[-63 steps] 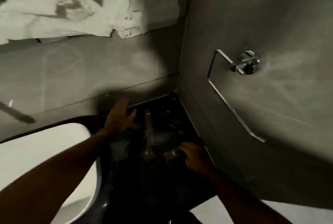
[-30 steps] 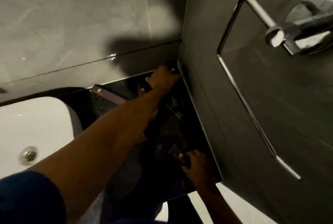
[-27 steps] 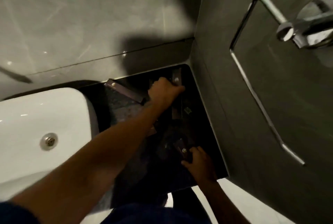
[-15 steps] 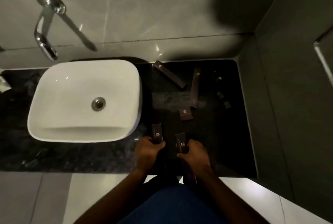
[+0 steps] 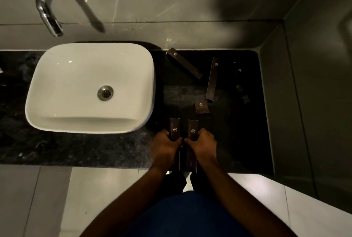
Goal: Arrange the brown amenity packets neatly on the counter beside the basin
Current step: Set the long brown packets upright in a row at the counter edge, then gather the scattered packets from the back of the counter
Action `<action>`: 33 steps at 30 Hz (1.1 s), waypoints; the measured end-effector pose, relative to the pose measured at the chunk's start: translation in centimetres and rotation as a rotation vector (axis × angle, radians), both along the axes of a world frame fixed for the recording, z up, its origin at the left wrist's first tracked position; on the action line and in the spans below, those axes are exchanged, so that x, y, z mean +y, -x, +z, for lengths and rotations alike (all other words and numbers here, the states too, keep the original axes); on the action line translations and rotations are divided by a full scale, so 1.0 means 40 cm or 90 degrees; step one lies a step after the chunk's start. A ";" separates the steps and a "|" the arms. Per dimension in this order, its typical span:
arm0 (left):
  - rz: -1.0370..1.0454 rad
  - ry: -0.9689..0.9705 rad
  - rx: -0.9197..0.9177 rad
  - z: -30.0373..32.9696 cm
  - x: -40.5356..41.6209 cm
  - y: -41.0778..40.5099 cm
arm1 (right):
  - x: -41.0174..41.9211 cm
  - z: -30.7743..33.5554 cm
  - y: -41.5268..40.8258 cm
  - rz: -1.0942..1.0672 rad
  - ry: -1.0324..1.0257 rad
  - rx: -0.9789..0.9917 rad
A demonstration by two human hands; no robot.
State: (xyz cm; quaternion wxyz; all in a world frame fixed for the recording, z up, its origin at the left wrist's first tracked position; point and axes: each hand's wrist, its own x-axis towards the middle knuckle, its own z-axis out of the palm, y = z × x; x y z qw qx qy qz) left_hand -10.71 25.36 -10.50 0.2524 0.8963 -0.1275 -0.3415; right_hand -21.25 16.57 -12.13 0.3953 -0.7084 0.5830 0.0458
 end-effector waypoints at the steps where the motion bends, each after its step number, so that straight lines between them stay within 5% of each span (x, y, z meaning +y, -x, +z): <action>1: -0.001 0.003 -0.004 0.000 0.000 0.000 | -0.001 -0.001 -0.003 -0.003 -0.007 0.004; 16: -0.025 0.000 -0.012 -0.005 0.002 -0.034 | -0.012 -0.024 -0.004 -0.013 -0.068 -0.002; 20: 0.051 0.104 -0.103 0.036 -0.024 -0.053 | -0.080 0.016 0.023 -0.156 0.012 -0.011; 23: 0.052 0.147 -0.121 0.054 -0.168 -0.096 | -0.202 0.042 0.007 -0.282 0.125 -0.067; 26: 0.064 0.179 -0.081 0.046 -0.385 -0.174 | -0.351 0.044 -0.058 -0.322 0.098 -0.117; 33: 0.256 0.086 0.003 -0.029 -0.722 -0.338 | -0.509 0.007 -0.182 -0.189 0.086 -0.054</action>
